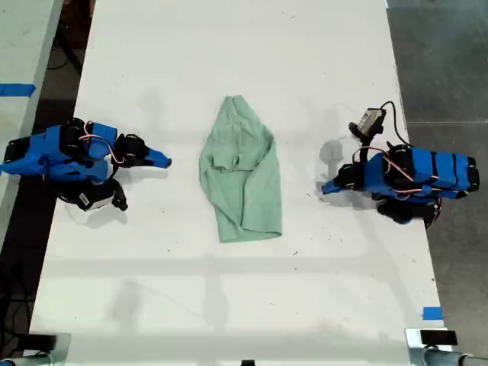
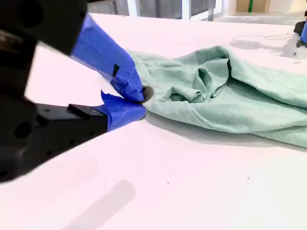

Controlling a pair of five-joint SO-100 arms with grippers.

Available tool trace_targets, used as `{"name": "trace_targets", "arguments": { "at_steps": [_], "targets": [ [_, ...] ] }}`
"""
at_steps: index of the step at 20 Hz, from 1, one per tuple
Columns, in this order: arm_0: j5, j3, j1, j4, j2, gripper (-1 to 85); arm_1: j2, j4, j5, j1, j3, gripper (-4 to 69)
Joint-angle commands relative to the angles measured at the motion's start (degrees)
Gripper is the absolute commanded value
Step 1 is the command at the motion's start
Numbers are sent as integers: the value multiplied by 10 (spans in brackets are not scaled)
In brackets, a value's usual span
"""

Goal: Fold t shirt

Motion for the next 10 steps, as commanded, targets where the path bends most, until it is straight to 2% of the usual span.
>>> {"name": "trace_targets", "arguments": {
  "at_steps": [1,10],
  "targets": [
    [-5,6,7,-4,4,0,5,1,2,-4,24,23],
    [-9,8,7,-4,4,0,5,1,2,-4,24,23]
  ]
}}
